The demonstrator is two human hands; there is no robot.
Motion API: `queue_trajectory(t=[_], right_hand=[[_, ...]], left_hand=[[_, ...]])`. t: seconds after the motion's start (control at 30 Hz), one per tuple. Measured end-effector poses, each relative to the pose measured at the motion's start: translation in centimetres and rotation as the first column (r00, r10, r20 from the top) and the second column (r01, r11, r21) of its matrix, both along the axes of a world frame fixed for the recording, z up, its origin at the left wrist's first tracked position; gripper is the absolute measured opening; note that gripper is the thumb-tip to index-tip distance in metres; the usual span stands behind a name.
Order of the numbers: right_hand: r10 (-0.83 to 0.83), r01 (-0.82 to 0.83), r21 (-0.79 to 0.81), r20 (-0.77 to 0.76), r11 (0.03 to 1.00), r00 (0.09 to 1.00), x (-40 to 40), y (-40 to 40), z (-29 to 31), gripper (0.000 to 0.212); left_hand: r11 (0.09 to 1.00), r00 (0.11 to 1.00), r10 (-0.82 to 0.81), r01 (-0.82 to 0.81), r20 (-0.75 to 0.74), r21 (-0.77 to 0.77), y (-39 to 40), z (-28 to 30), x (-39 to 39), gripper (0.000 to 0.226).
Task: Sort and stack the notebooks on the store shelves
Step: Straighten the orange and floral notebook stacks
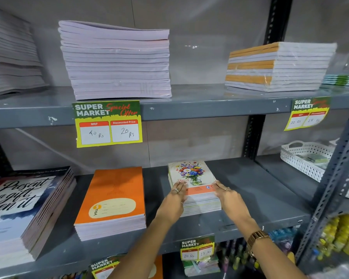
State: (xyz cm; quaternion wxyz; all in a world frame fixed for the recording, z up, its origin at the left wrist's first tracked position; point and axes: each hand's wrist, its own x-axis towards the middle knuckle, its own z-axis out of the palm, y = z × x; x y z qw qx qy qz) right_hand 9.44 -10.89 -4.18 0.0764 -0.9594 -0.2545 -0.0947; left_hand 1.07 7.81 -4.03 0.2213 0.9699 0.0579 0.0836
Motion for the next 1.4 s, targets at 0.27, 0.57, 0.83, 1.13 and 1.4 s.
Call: queue_trajectory(t=[0.27,0.57,0.83,1.13,1.4], right_hand=[[-0.003,0.003,-0.012,0.0,1.0,1.0,0.2,-0.1,-0.1,0.062],[0.033,-0.025,0.153,-0.054,0.988,0.998,-0.9,-0.1,0.5,0.051],[-0.033,0.15,0.441,-0.262,0.885,0.965,-1.5,-0.5,0.1,0.061],[0.037,0.213,0.58,-0.389,0.786,0.921,-1.6,0.3,0.1,0.047],[0.058,0.178,0.546,-0.388,0.818,0.92,-1.6,-0.1,0.1,0.048]], left_hand=[[1.0,1.0,0.005,-0.005,-0.006,0.002,0.0,-0.1,-0.1,0.065],[0.985,1.0,-0.008,0.006,-0.009,-0.174,-0.4,0.1,-1.2,0.079],[0.854,0.994,0.108,-0.084,0.017,-0.514,-1.4,-0.4,-2.9,0.08],[0.755,0.99,0.139,-0.091,0.023,-0.649,-2.8,0.0,-3.1,0.064],[0.775,0.994,0.109,-0.087,-0.003,-0.626,-2.6,0.4,-3.2,0.066]])
